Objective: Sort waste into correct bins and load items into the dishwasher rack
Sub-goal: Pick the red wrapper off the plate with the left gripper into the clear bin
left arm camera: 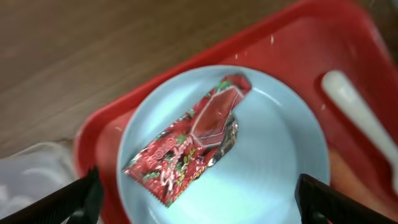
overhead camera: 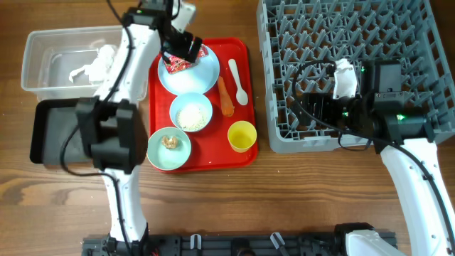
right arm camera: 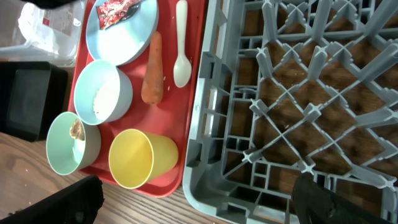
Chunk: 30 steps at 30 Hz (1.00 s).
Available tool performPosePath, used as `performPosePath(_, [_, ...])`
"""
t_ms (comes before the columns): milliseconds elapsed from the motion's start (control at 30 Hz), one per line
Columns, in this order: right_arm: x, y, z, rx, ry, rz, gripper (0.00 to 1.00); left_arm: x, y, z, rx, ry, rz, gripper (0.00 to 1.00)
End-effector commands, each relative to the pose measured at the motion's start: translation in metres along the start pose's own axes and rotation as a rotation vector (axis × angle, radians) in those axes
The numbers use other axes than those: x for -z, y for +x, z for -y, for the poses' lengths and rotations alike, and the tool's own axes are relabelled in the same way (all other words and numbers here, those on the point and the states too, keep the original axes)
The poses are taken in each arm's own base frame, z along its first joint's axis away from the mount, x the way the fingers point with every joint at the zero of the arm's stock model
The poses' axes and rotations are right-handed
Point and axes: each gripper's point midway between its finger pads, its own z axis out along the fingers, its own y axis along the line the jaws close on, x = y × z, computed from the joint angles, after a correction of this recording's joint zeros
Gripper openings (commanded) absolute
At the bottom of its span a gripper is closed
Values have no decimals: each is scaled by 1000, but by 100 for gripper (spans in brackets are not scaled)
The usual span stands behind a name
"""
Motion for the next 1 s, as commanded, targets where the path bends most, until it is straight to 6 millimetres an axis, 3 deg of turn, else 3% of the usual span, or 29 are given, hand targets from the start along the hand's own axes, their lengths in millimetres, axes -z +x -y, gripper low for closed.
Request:
performPosePath(0, [2,-3,-2,-11,-11,5,100,-35,10,16,-100,53,-43,100])
performPosePath(133, [2,-2,-2,-13,-9,1,100,-64,26,18,-95,70,-97,99])
performPosePath(500, [-2,6,5,-25,20,-24,100,-95,37,19,-89,78,-123,97])
performPosePath(533, [-3,6,6,-26,20,-27,100,-95,38,19,-88,78,-124,94])
performPosePath(600, [-3,6,6,-27,20,-28,100,-95,38,19,-88,79,-127,75])
performPosePath(700, [-4,6,6,-27,20,-27,100,-94,41,20,-87,82,-139,13])
performPosePath(767, [-4,6,6,-27,20,-27,100,-94,41,20,-61,79,-142,4])
performPosePath(867, [-4,5,6,-29,19,-24,100,-87,36,13,-5,39,-130,4])
performPosePath(967, [-4,3,6,-25,19,-16,100,-55,16,7,24,1,-81,4])
